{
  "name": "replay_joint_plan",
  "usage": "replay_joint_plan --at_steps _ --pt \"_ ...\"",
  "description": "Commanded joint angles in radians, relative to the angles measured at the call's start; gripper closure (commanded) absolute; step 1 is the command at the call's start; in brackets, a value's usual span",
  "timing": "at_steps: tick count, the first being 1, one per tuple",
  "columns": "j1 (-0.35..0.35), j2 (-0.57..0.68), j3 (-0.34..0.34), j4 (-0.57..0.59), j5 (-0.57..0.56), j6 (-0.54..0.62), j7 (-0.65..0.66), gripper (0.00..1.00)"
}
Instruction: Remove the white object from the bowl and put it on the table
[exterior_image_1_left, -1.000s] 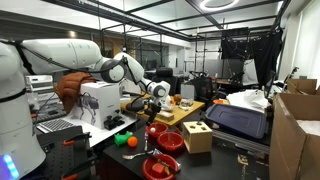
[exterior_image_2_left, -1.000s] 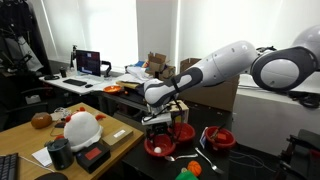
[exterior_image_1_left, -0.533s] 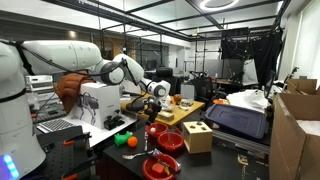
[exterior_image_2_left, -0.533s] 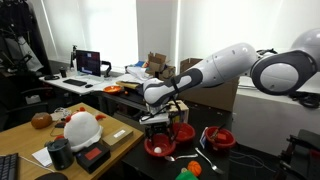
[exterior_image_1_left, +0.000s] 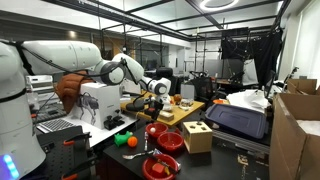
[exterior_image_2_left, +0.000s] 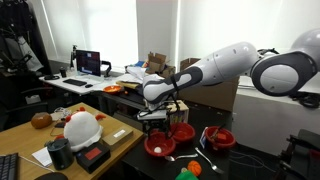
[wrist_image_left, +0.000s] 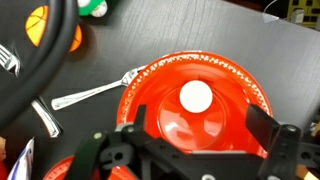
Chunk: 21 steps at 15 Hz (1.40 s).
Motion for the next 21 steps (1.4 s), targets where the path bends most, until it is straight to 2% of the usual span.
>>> replay_joint_plan --at_steps 1,21 --pt "0.007 0.001 -0.013 -0.017 0.006 0.049 0.008 0.00" --pt "0.023 0.023 -0.032 -0.098 -0.002 0.180 0.009 0.00"
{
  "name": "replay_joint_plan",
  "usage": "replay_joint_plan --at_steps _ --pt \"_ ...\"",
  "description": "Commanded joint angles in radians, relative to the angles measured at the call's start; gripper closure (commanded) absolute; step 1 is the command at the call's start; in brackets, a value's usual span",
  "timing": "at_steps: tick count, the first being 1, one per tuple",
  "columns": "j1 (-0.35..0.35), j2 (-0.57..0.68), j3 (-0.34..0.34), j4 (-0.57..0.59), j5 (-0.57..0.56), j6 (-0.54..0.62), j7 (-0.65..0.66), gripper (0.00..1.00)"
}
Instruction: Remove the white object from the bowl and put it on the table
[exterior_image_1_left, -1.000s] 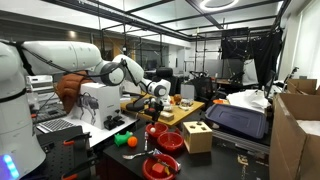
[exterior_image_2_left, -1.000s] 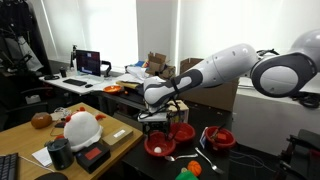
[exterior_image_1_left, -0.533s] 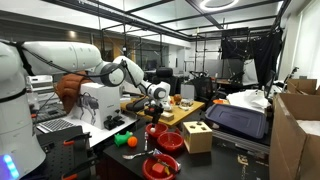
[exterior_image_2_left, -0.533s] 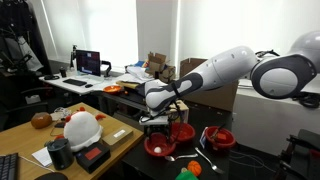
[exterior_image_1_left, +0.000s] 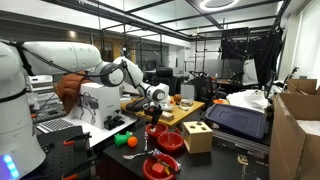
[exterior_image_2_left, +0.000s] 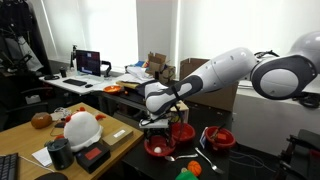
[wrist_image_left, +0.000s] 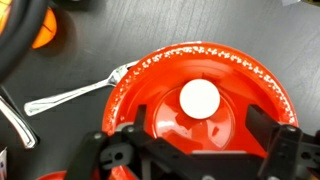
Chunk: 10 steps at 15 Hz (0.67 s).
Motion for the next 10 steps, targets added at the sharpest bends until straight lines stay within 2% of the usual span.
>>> replay_joint_plan --at_steps 1,8,9,10 --pt "0.013 0.000 -0.014 -0.028 -0.003 0.043 0.009 0.00" --pt "0.016 0.001 -0.021 -0.031 -0.005 0.063 0.011 0.00" --pt "0.016 0.001 -0.022 -0.032 -0.006 0.066 0.009 0.25" --pt "0.016 0.001 -0.022 -0.032 -0.006 0.069 0.008 0.28"
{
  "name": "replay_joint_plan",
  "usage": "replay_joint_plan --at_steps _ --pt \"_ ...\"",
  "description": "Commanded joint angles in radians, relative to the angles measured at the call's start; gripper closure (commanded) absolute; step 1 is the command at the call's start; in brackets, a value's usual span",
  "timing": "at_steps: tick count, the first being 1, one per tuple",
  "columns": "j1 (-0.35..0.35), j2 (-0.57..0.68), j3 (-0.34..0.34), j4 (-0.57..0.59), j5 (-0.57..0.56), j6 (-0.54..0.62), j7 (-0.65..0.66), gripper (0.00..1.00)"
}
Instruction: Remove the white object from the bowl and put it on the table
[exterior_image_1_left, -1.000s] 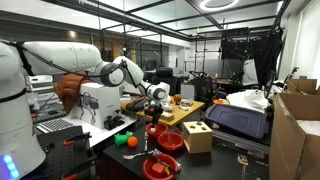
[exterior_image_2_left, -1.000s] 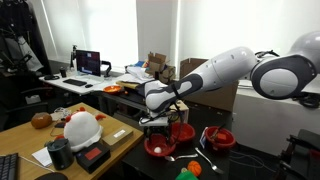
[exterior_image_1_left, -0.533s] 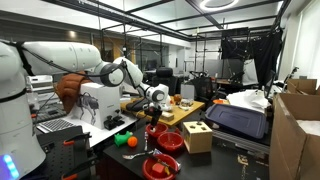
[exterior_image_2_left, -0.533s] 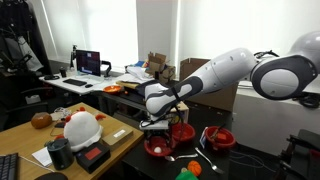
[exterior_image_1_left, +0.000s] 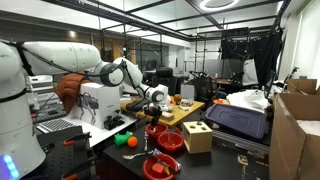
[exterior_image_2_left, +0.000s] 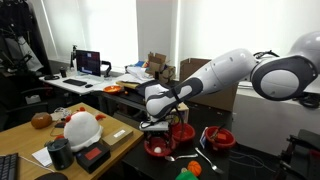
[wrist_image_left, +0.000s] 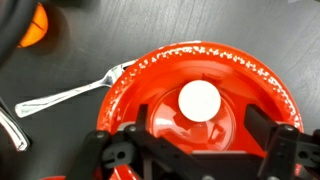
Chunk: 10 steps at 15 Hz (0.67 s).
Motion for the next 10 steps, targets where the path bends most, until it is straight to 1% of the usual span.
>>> replay_joint_plan --at_steps 1,2,8,10 --pt "0.007 0.000 -0.014 -0.008 -0.006 0.027 0.008 0.34" --pt "0.007 0.000 -0.014 -0.008 -0.006 0.028 0.009 0.44" --pt "0.005 0.000 -0.012 -0.013 -0.004 0.032 0.006 0.88" --pt "0.004 -0.002 -0.011 -0.009 -0.003 0.031 0.006 0.93"
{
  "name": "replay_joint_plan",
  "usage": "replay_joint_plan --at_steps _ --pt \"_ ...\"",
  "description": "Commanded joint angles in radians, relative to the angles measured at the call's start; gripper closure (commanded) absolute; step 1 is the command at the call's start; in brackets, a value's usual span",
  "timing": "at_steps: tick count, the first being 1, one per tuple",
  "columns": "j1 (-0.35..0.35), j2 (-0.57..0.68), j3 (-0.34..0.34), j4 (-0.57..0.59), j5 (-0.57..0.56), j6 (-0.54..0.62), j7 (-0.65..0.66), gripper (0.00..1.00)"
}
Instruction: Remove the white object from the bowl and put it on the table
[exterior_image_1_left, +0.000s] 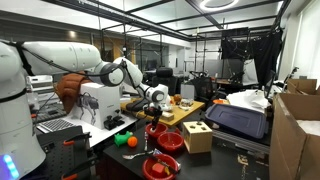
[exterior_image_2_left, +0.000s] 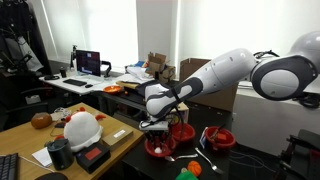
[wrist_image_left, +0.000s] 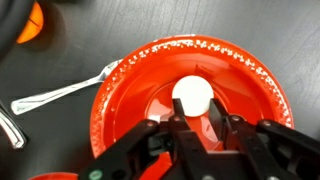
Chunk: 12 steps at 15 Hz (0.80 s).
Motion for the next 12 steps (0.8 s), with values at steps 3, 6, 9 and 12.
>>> replay_joint_plan --at_steps 3,6,9,12 --pt "0.000 -0.007 -0.005 0.002 0.000 0.013 0.000 1.00" --pt "-0.003 -0.006 -0.004 0.023 -0.001 0.001 -0.007 1.00" --pt "-0.004 -0.007 -0.004 0.028 -0.005 0.000 -0.022 0.67" --pt "-0.003 -0.006 -0.003 0.022 -0.005 0.000 -0.039 0.44"
